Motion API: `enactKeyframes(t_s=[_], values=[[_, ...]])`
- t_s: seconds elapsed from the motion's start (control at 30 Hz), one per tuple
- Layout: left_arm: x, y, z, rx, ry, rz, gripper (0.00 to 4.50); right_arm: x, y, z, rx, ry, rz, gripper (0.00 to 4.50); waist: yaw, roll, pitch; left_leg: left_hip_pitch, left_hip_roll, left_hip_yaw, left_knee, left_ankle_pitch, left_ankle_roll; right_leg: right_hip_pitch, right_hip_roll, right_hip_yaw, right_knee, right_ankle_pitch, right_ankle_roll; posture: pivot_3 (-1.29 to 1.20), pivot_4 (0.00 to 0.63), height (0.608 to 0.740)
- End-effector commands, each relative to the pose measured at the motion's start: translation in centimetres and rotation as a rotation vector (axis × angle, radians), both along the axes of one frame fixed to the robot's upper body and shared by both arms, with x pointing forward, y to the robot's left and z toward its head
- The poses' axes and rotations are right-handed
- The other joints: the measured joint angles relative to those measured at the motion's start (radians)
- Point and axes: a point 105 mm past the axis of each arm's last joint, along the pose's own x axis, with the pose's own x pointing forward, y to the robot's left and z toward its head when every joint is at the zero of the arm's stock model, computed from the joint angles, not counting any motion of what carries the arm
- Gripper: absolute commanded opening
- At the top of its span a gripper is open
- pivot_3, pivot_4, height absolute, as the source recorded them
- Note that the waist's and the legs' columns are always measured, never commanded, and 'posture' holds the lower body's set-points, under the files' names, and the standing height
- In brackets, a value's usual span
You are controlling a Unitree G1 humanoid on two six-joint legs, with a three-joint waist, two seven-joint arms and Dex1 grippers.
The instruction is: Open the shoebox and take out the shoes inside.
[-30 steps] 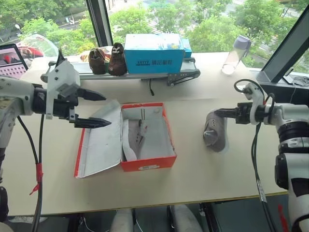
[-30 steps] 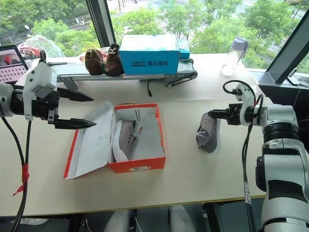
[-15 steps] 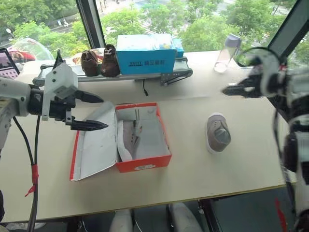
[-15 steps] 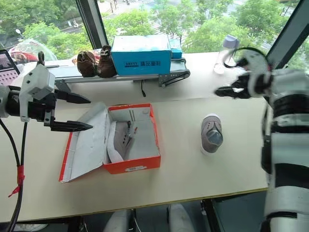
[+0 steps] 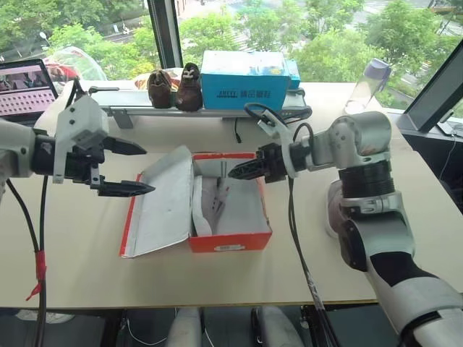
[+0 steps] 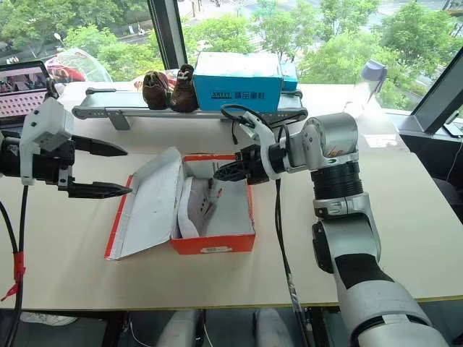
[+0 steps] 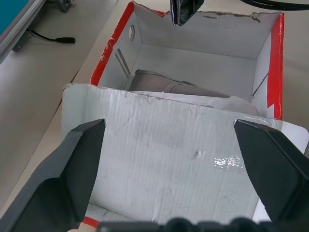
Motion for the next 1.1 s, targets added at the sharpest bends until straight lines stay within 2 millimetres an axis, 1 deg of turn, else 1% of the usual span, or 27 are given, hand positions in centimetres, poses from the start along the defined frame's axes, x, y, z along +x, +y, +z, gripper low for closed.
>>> enactKeyframes(t_s=[0.03, 0.17, 0.2, 0.23, 0.27, 0.43, 0.57, 0.7, 0.83, 0.87, 0.93, 0.97, 1.0, 1.03, 1.07, 1.1], values=[[-0.7, 0.4, 1.4, 0.014, -0.056, 0.02, 4.5, -0.4, 1.0, 1.0, 0.03, -0.021, 0.041, 2.35, -0.006, 0.0, 0.0, 0.0, 0.0, 0.0, 0.0, 0.0, 0.0, 0.0, 0.0, 0.0, 0.0, 0.0, -0.001, 0.0, 0.15, 0.74], [-0.8, 0.5, 1.4, 0.014, -0.061, 0.032, 4.5, -0.2, 2.1, 0.0, 0.027, 0.002, 0.053, 3.66, -0.013, 0.0, 0.0, 0.0, 0.0, 0.0, 0.0, 0.0, 0.0, 0.0, 0.0, 0.0, 0.0, 0.0, -0.001, 0.0, 0.15, 0.74], [-0.9, 0.5, 1.4, 0.013, -0.062, 0.033, 4.5, 0.1, 2.5, -0.5, 0.021, 0.006, 0.047, 4.08, -0.015, 0.0, 0.0, 0.0, 0.0, 0.0, 0.0, 0.0, 0.0, 0.0, 0.0, 0.001, 0.0, 0.0, -0.001, 0.0, 0.15, 0.74], [-1.0, 0.5, 1.4, 0.013, -0.062, 0.035, 4.5, 0.4, 2.9, -1.1, 0.023, 0.025, 0.047, 4.37, -0.016, 0.0, 0.0, 0.0, 0.0, 0.0, 0.0, 0.0, 0.0, 0.0, 0.0, 0.001, 0.0, 0.0, -0.001, 0.0, 0.15, 0.74], [-1.1, 0.5, 1.5, 0.012, -0.062, 0.037, 4.5, 0.5, 3.2, -1.4, 0.023, 0.037, 0.046, 4.44, -0.019, 0.0, 0.0, 0.001, 0.0, 0.0, 0.0, 0.0, 0.0, 0.0, 0.0, 0.001, 0.001, 0.0, -0.001, 0.0, 0.15, 0.74], [-1.4, 0.7, 1.6, 0.013, -0.059, 0.051, 4.5, 1.8, 4.2, -3.2, 0.013, 0.058, 0.028, 4.44, -0.02, 0.0, 0.0, 0.001, 0.0, 0.001, -0.001, 0.0, 0.0, 0.0, 0.0, 0.001, 0.0, 0.0, -0.001, 0.0, 0.15, 0.74], [-1.8, 0.8, 1.6, 0.013, -0.058, 0.062, 4.5, 2.6, 5.1, -4.0, 0.017, 0.054, 0.021, 4.44, -0.02, 0.0, 0.0, 0.001, 0.0, 0.001, -0.001, 0.0, 0.0, 0.0, 0.0, 0.001, 0.0, 0.0, -0.001, 0.0, 0.15, 0.74], [-2.0, 0.9, 1.6, 0.012, -0.058, 0.074, 4.5, 3.2, 6.1, -4.2, 0.037, 0.045, 0.019, 4.44, -0.025, 0.0, 0.0, 0.001, 0.0, 0.001, -0.001, 0.0, 0.0, 0.0, 0.0, 0.001, 0.0, 0.0, 0.0, 0.0, 0.15, 0.74], [-2.2, 1.0, 1.6, 0.015, -0.059, 0.088, 4.5, 3.2, 7.4, -4.1, 0.068, 0.048, 0.028, 4.44, -0.033, 0.0, 0.0, 0.001, 0.0, 0.001, -0.002, 0.0, 0.0, 0.0, 0.0, 0.001, 0.0, 0.0, -0.001, 0.0, 0.15, 0.74], [-2.2, 1.0, 1.6, 0.015, -0.059, 0.091, 4.5, 3.1, 7.8, -4.0, 0.086, 0.058, 0.033, 3.92, -0.036, 0.0, 0.0, 0.001, 0.0, 0.001, -0.002, 0.0, 0.0, 0.0, 0.0, 0.001, 0.0, 0.0, -0.001, 0.0, 0.15, 0.74], [-2.3, 1.1, 1.6, 0.015, -0.059, 0.094, 4.5, 2.9, 8.3, -3.7, 0.107, 0.068, 0.044, 3.35, -0.037, 0.0, 0.0, 0.001, 0.0, 0.001, -0.002, 0.0, 0.0, 0.0, 0.0, 0.001, 0.0, 0.0, -0.001, 0.0, 0.15, 0.74], [-2.3, 1.1, 1.6, 0.015, -0.06, 0.095, 4.5, 2.8, 8.4, -3.5, 0.114, 0.068, 0.048, 2.96, -0.037, 0.0, 0.0, 0.001, 0.0, 0.001, -0.002, 0.0, 0.0, 0.0, 0.0, 0.001, 0.0, 0.0, -0.001, 0.0, 0.15, 0.74], [-2.3, 1.1, 1.5, 0.015, -0.06, 0.095, 4.5, 2.8, 8.5, -3.3, 0.12, 0.067, 0.049, 2.76, -0.037, 0.0, 0.0, 0.001, 0.0, 0.001, -0.002, 0.0, 0.0, 0.0, 0.0, 0.001, 0.0, 0.0, -0.001, 0.0, 0.15, 0.74], [-2.3, 1.1, 1.5, 0.015, -0.059, 0.095, 4.5, 2.8, 8.5, -3.1, 0.126, 0.067, 0.049, 2.28, -0.037, 0.0, 0.0, 0.001, 0.0, 0.001, -0.002, 0.0, 0.0, 0.0, 0.0, 0.001, 0.0, 0.0, -0.001, 0.0, 0.15, 0.74], [-2.2, 1.1, 1.4, 0.015, -0.059, 0.095, 4.5, 2.9, 8.5, -2.8, 0.135, 0.067, 0.046, 2.03, -0.037, 0.0, 0.0, 0.001, 0.0, 0.001, -0.002, 0.0, 0.0, 0.0, 0.0, 0.001, 0.0, 0.0, -0.001, 0.0, 0.15, 0.74], [-2.2, 1.0, 1.4, 0.015, -0.059, 0.095, 4.5, 2.9, 8.4, -2.5, 0.142, 0.067, 0.043, 1.68, -0.037, 0.0, 0.0, 0.001, 0.0, 0.001, -0.002, 0.0, 0.0, 0.0, 0.0, 0.001, 0.0, 0.0, -0.001, 0.0, 0.15, 0.74]])
